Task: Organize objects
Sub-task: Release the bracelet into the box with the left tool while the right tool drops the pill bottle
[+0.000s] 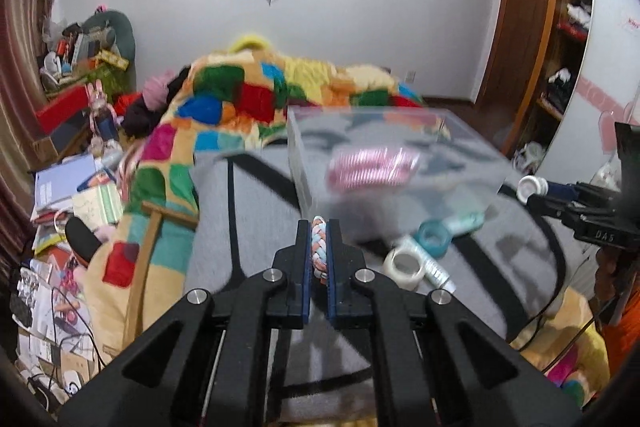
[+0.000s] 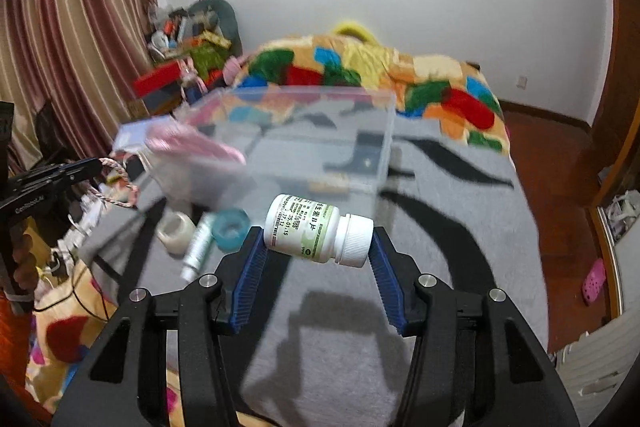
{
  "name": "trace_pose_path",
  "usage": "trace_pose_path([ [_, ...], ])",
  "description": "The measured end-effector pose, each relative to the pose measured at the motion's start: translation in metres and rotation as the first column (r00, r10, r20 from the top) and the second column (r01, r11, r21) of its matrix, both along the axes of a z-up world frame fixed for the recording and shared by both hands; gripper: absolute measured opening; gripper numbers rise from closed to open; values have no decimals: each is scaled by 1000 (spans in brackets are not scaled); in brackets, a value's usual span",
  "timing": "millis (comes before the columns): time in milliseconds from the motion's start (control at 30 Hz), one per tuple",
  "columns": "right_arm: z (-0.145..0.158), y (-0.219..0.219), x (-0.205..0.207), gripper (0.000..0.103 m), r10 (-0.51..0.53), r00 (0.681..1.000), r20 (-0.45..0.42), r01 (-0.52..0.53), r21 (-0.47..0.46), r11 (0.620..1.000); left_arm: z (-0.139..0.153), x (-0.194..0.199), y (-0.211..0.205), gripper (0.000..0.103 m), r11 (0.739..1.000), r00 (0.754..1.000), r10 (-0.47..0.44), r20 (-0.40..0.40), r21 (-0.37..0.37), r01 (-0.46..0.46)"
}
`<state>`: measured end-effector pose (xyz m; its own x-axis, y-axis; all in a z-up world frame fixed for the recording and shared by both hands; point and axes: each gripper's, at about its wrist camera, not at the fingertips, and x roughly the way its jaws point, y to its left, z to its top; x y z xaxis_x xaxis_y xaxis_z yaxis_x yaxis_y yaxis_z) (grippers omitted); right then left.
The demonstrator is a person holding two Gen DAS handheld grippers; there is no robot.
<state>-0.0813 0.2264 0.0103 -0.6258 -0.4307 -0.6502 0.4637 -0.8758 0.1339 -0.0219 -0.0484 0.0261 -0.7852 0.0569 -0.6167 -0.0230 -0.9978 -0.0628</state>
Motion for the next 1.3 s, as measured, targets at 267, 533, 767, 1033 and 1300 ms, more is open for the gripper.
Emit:
trace_pose_path([
  [267,27,-17,-8,49,-8,998,-66,7,-27,1000,36,-15,-5,5,1000,995,3,-97,10,-2],
  [533,22,-38,-40,49,-32,999,-17,31,-31,999,48,-52,-4,5,1000,990,20,-139,19,-17],
  [767,5,-62,-65,49,-27,999,42,26,11,1000,27,-94,8,5,998,998,-14,-62,60,18],
  [1033,-9,-92,-83,49,16,995,100,-24,77,997,2,-127,34,5,996,995,-78,60,46,75],
  [1300,-14,-103,-90,49,22,991,131,-36,99,994,-7,-134,44,6,994,987,-100,128,66,92],
])
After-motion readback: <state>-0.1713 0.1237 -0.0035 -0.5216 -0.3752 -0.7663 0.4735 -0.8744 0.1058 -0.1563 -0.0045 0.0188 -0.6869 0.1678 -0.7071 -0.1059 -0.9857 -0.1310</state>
